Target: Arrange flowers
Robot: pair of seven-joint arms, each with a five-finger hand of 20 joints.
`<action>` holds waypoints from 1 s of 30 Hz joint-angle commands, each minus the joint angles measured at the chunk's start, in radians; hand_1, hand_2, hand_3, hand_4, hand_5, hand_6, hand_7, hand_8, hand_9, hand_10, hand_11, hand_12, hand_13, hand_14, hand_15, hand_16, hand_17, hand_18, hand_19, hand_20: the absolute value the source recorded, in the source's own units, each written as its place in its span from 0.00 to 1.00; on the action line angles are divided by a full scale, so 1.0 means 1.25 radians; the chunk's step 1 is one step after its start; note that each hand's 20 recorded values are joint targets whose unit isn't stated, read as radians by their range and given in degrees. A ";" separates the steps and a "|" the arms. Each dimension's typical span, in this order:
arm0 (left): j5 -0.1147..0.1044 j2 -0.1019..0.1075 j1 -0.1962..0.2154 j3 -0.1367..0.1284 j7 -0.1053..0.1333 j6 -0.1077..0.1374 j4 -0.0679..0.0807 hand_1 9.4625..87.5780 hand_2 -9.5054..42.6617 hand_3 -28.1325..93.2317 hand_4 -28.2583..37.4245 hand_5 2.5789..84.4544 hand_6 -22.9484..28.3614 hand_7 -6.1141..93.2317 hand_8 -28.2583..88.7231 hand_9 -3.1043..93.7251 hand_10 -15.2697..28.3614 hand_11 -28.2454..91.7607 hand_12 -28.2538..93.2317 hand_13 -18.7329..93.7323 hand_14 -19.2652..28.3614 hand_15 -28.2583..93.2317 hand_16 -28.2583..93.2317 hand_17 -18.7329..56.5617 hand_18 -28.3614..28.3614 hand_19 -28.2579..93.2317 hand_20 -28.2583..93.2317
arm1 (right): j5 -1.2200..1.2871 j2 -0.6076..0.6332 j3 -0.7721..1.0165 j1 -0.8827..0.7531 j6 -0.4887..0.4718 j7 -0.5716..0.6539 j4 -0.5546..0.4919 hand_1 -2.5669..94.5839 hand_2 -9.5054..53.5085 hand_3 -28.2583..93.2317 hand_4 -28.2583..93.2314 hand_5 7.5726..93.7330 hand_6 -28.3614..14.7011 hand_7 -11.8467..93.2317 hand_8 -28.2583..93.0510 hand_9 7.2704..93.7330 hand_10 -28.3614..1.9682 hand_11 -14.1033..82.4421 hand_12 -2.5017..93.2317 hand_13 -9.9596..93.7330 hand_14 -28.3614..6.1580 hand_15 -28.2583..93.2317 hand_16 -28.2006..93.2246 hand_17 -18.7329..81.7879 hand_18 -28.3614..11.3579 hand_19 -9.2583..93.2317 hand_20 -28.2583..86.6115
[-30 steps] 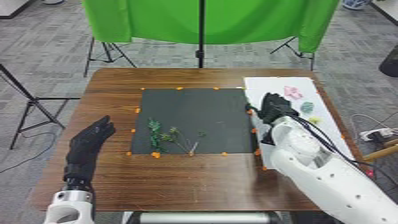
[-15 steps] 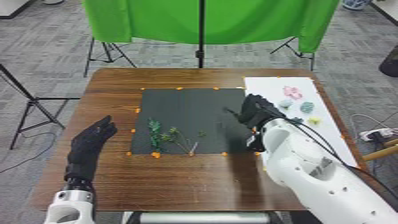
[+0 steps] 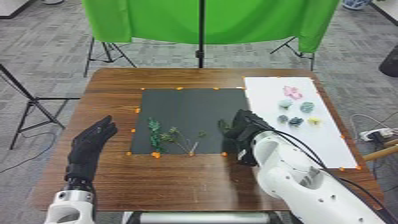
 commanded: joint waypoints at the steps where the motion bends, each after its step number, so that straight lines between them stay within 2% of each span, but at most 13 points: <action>1: 0.007 -0.005 0.008 0.000 -0.013 -0.015 0.002 0.25 0.08 0.76 0.15 0.54 0.53 0.14 0.20 0.46 0.64 0.35 0.34 0.45 0.74 0.39 0.25 0.31 0.71 0.28 0.39 | 0.005 -0.007 0.002 -0.002 0.000 -0.007 0.003 0.50 0.00 0.66 0.19 0.86 0.57 0.38 0.40 0.96 0.53 0.59 0.30 1.00 0.76 0.75 0.45 0.92 0.52 1.00 0.71; 2: 0.007 -0.004 0.008 0.000 -0.013 -0.014 0.002 0.25 0.08 0.76 0.15 0.54 0.53 0.14 0.20 0.46 0.64 0.35 0.34 0.45 0.74 0.39 0.25 0.31 0.71 0.28 0.39 | 0.012 -0.007 0.004 -0.002 0.001 -0.010 0.001 0.49 0.00 0.67 0.18 0.86 0.57 0.38 0.38 0.96 0.53 0.59 0.30 1.00 0.76 0.75 0.44 0.92 0.52 1.00 0.70; 3: 0.007 -0.005 0.008 0.000 -0.012 -0.015 0.002 0.25 0.08 0.76 0.15 0.54 0.53 0.14 0.20 0.46 0.64 0.35 0.34 0.45 0.74 0.39 0.25 0.31 0.71 0.28 0.39 | 0.017 -0.009 0.007 -0.002 0.001 -0.011 0.000 0.48 0.00 0.68 0.17 0.86 0.57 0.39 0.33 0.96 0.53 0.59 0.30 1.00 0.75 0.75 0.44 0.92 0.52 1.00 0.70; 4: 0.007 -0.005 0.007 0.000 -0.013 -0.016 0.002 0.25 0.08 0.76 0.15 0.53 0.53 0.14 0.20 0.46 0.64 0.35 0.34 0.44 0.74 0.39 0.25 0.31 0.72 0.28 0.39 | 0.020 -0.008 0.007 -0.003 0.013 -0.014 -0.001 0.45 0.00 0.70 0.15 0.86 0.57 0.42 0.23 0.96 0.52 0.59 0.30 1.00 0.75 0.75 0.44 0.92 0.52 1.00 0.70; 5: 0.008 -0.005 0.007 0.001 -0.013 -0.015 0.002 0.25 0.08 0.76 0.15 0.53 0.53 0.14 0.20 0.46 0.64 0.35 0.34 0.44 0.74 0.39 0.25 0.30 0.72 0.28 0.39 | 0.022 -0.009 0.009 -0.003 0.021 -0.017 -0.003 0.44 0.00 0.70 0.14 0.86 0.57 0.42 0.20 0.96 0.52 0.59 0.29 1.00 0.75 0.75 0.44 0.92 0.52 1.00 0.70; 11: 0.008 -0.008 0.010 0.001 -0.012 -0.016 0.001 0.25 0.08 0.76 0.15 0.53 0.53 0.14 0.20 0.46 0.64 0.35 0.34 0.44 0.74 0.39 0.25 0.30 0.72 0.28 0.39 | 0.051 -0.002 0.046 -0.025 0.065 -0.027 -0.030 0.37 0.00 0.68 0.13 0.86 0.56 0.42 0.19 0.96 0.50 0.59 0.29 1.00 0.74 0.74 0.44 0.92 0.52 1.00 0.69; 15: 0.008 -0.008 0.008 0.002 -0.015 -0.014 0.002 0.25 0.08 0.76 0.15 0.53 0.53 0.14 0.20 0.46 0.64 0.35 0.34 0.44 0.75 0.39 0.25 0.30 0.72 0.28 0.39 | 0.064 0.012 0.096 -0.060 0.046 -0.027 -0.058 0.29 0.00 0.70 0.14 0.86 0.54 0.40 0.19 0.96 0.48 0.58 0.29 1.00 0.73 0.74 0.44 0.92 0.52 1.00 0.68; 17: 0.008 -0.009 0.007 0.002 -0.016 -0.015 0.002 0.25 0.08 0.76 0.15 0.53 0.53 0.14 0.20 0.46 0.64 0.35 0.34 0.44 0.75 0.39 0.25 0.30 0.72 0.28 0.39 | 0.052 0.022 0.114 -0.082 0.030 -0.025 -0.068 0.26 0.06 0.70 0.14 0.86 0.54 0.39 0.19 0.96 0.47 0.57 0.29 1.00 0.72 0.74 0.44 0.91 0.51 1.00 0.68; 23: 0.009 -0.009 0.005 0.002 -0.019 -0.017 0.003 0.25 0.08 0.76 0.15 0.53 0.53 0.14 0.20 0.46 0.64 0.35 0.34 0.44 0.74 0.39 0.25 0.30 0.72 0.28 0.39 | 0.076 0.032 0.125 -0.108 -0.013 -0.010 -0.066 0.25 0.14 0.68 0.14 0.86 0.53 0.38 0.19 0.96 0.46 0.57 0.29 1.00 0.70 0.73 0.44 0.91 0.50 1.00 0.68; 30: 0.010 -0.007 0.006 0.001 -0.021 -0.018 0.002 0.25 0.08 0.76 0.15 0.53 0.53 0.14 0.20 0.46 0.64 0.35 0.34 0.44 0.74 0.39 0.26 0.30 0.72 0.28 0.39 | 0.090 0.031 0.109 -0.120 -0.048 -0.005 -0.096 0.25 0.17 0.69 0.14 0.88 0.54 0.37 0.19 0.97 0.44 0.56 0.29 1.00 0.70 0.74 0.44 0.91 0.48 1.00 0.68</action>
